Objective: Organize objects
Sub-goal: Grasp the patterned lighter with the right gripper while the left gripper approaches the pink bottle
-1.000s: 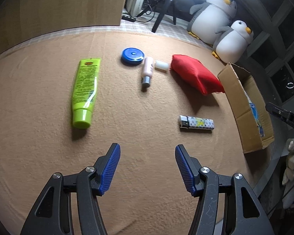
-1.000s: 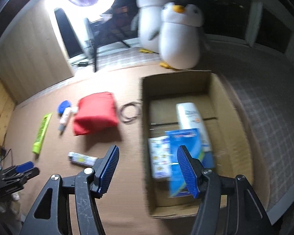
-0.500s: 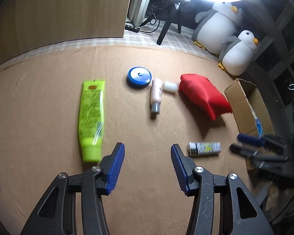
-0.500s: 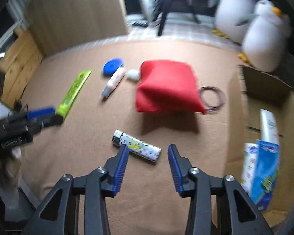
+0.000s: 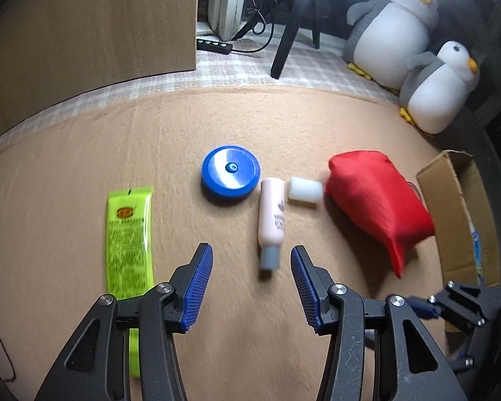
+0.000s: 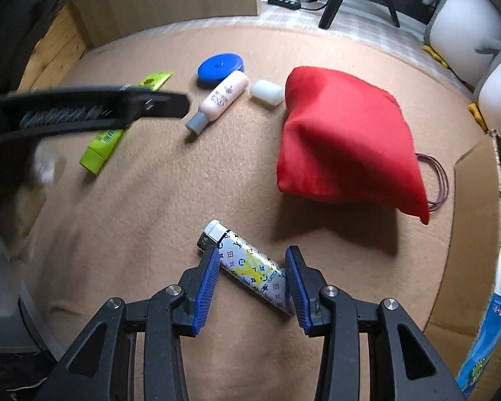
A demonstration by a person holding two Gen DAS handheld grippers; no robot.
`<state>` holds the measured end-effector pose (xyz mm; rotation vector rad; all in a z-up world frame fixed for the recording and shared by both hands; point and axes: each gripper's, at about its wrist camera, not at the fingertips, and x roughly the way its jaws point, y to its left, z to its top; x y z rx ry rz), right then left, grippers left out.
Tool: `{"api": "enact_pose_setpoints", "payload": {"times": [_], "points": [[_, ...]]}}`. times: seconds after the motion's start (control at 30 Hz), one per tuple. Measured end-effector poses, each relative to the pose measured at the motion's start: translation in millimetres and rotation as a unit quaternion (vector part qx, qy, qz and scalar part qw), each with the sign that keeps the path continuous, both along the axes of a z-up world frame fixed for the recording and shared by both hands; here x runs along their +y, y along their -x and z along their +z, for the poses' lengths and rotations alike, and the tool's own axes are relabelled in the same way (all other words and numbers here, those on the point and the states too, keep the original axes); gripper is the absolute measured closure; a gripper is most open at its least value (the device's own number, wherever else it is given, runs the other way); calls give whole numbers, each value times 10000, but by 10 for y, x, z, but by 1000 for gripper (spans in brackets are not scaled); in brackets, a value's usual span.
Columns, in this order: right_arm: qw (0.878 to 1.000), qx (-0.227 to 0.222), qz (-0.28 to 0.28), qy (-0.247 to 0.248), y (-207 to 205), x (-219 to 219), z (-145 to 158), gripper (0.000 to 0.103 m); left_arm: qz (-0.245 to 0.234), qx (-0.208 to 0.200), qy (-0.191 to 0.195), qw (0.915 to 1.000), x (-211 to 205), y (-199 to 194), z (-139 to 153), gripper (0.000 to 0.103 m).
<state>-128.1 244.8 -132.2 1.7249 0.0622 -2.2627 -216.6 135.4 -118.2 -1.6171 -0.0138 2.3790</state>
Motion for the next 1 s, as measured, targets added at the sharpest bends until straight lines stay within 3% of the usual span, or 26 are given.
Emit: {"api": "enact_pose_setpoints", "payload": {"times": [0.23,0.43,0.57,0.7,1.0], "points": [[9997,-45,158,-192,-22,-99,-47,65,-66,-145,36,9999,79,178,-143,56],[9996,-32,61,-274,-48,-130,-42,66,-64,-227,41,9997,148,275,-217,72],[9997,-30,-38,-239,-69,-133,-36,75,-51,-269,-33,9996,156,292,-234,81],[9997,-30,-50,-250,-111,-169,-34,81,-30,-251,-57,9997,142,266,-238,81],[9987,-7,-507,89,-308,-30,-24,82,28,-236,-141,9996,-70,-73,-212,81]]}}
